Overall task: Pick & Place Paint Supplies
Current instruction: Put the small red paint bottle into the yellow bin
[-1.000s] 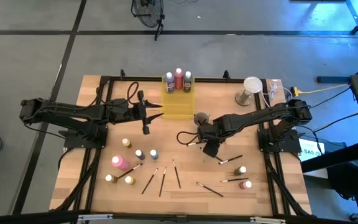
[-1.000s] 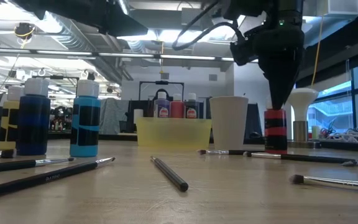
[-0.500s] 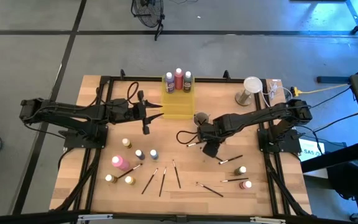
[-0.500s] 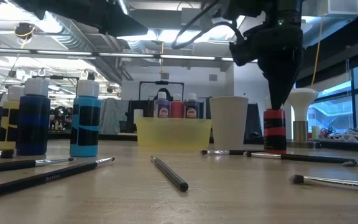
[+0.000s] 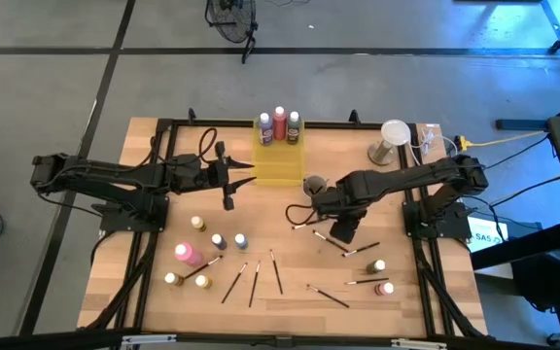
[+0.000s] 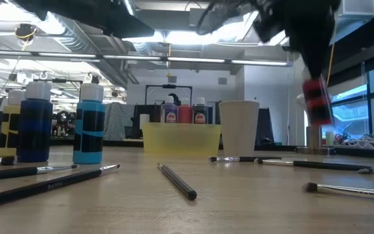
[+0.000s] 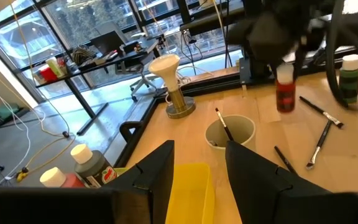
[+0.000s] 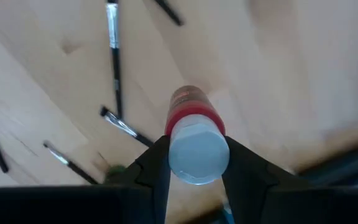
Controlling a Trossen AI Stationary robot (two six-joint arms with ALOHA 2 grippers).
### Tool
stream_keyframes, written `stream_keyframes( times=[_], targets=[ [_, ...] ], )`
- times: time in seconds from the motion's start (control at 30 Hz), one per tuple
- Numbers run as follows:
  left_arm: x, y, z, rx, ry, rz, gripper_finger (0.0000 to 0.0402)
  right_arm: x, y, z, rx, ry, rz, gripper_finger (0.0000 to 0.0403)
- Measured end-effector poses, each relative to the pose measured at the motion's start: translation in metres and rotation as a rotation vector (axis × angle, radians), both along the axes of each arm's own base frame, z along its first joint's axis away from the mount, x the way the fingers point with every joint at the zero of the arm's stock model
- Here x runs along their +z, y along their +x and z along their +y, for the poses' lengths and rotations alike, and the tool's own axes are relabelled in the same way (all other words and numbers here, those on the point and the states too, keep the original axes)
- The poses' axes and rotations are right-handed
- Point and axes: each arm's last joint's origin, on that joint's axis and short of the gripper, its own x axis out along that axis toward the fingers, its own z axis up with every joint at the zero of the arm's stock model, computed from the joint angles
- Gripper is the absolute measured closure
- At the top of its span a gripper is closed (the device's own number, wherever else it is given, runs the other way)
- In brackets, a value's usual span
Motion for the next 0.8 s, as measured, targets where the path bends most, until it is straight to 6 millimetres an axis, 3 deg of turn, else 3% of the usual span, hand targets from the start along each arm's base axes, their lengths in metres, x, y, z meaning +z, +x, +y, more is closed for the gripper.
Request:
stream_keyframes(
  times=[0.1, 0.27, 0.47, 0.67, 0.8],
  targets=[
    [0.000, 0.000, 0.000, 0.000, 0.000, 0.000, 0.0261, 0.031, -0.001, -0.005, 0.000, -0.074, -0.023, 0.0283],
    [0.000, 0.000, 0.000, 0.000, 0.000, -0.001, 0.0261, 0.083, 0.006, -0.023, 0.029, -0.171, -0.242, 0.0283],
    [0.000, 0.000, 0.000, 0.000, 0.000, -0.001, 0.0261, 0.121, 0.006, -0.052, -0.008, -0.328, -0.374, 0.0283],
    [0.000, 0.000, 0.000, 0.000, 0.001, -0.001, 0.0261, 0.132, 0.019, -0.087, -0.012, -0.358, -0.518, 0.0283],
    [0.000, 0.000, 0.000, 0.000, 0.001, -0.001, 0.0261, 0.129, 0.034, -0.115, -0.006, -0.315, -0.599, 0.0283]
  ],
)
